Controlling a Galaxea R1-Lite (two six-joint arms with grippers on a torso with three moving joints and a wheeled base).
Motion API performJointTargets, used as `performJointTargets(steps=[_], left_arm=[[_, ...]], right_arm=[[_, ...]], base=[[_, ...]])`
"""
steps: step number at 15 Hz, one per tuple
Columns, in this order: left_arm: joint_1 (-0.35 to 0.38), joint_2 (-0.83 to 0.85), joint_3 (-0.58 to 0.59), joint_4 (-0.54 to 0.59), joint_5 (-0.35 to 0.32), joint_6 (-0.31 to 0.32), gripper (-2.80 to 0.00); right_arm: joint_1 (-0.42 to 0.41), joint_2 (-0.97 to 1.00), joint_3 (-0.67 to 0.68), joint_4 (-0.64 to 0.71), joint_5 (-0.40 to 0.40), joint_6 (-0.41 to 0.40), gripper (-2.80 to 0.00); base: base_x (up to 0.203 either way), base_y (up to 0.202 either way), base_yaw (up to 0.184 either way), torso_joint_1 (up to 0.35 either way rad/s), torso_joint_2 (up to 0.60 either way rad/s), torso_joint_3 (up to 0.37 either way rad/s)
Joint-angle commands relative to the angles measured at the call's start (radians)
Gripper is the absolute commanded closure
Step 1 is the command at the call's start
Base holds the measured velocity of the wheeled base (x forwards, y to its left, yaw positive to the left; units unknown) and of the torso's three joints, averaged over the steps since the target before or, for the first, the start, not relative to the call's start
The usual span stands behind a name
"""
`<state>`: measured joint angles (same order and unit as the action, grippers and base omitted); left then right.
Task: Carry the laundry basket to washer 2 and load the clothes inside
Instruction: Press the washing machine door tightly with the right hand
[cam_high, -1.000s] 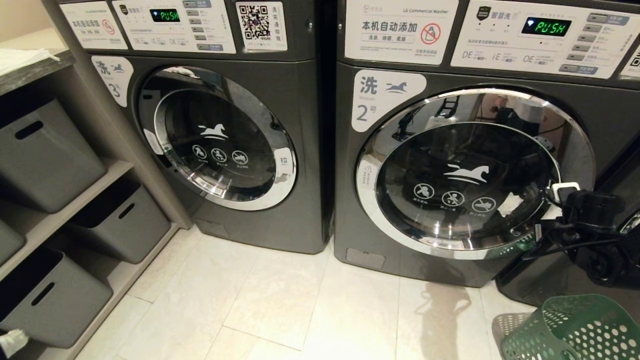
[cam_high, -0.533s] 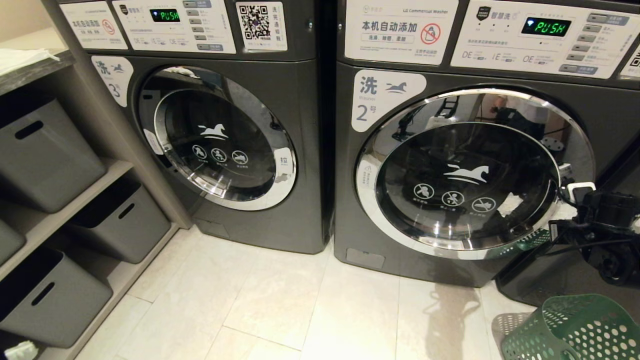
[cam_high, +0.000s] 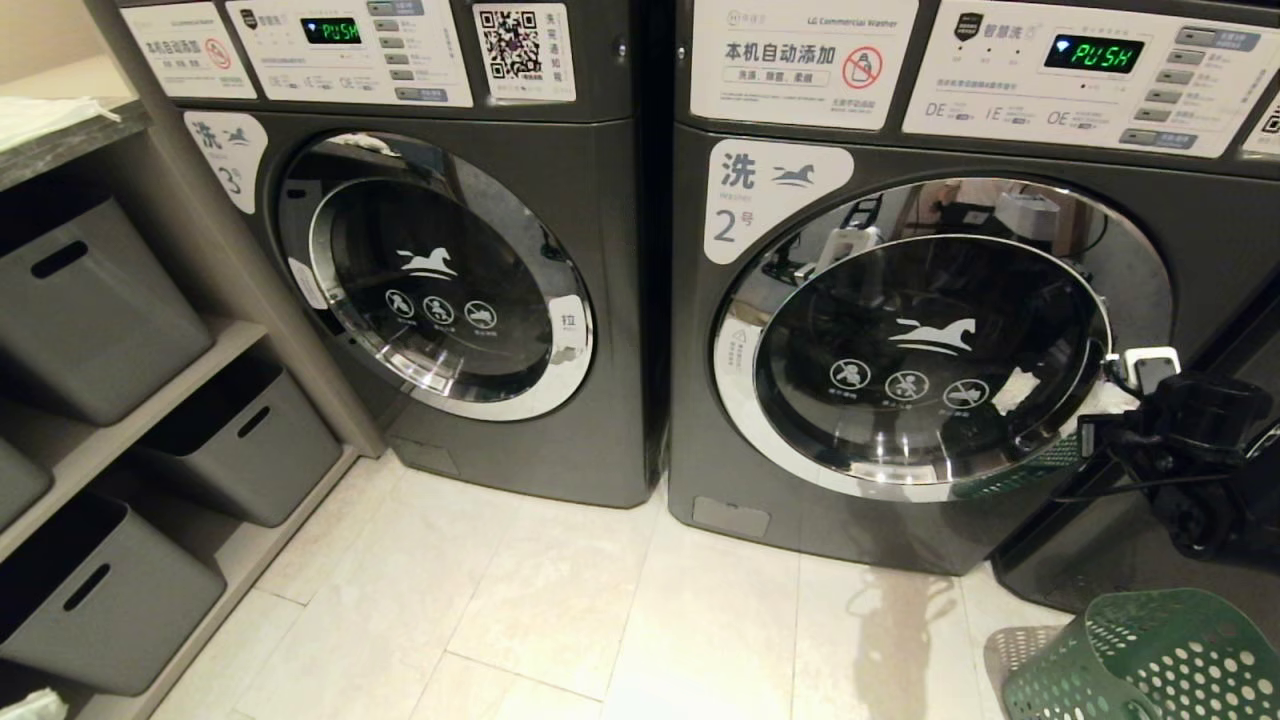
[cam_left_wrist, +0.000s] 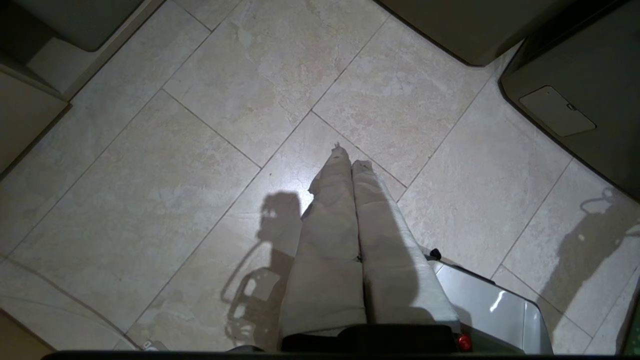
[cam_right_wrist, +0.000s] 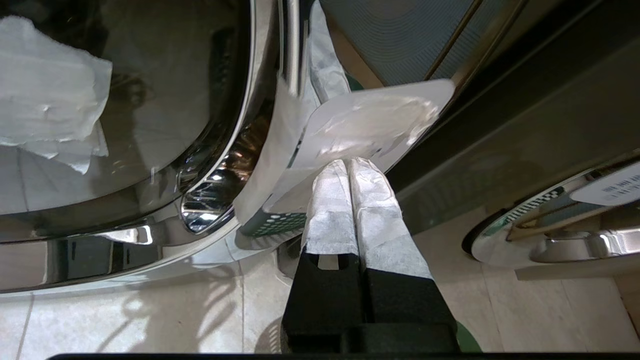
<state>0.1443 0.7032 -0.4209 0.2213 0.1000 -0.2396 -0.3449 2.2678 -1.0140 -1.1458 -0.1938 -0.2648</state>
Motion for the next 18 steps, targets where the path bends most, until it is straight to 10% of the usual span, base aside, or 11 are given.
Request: performJointTargets(steps=[1,18], left_arm=[[0.000,-0.021,-0.001,0.002,0.001,-0.001,0.00],[0.000,-0.154,0.048,0.020,-0.019,0.017,0.00]], right_arm=[[-0.002,0.029,-0.031,-0.009,-0.001,0.000,0.00],[-0.034,0.075,-0.148,-0.008,0.086,0.072,0.00]], base=[[0.000,0.000,0.000,0.000,0.00,0.000],[0.000,0.000,0.000,0.000,0.00,0.000]])
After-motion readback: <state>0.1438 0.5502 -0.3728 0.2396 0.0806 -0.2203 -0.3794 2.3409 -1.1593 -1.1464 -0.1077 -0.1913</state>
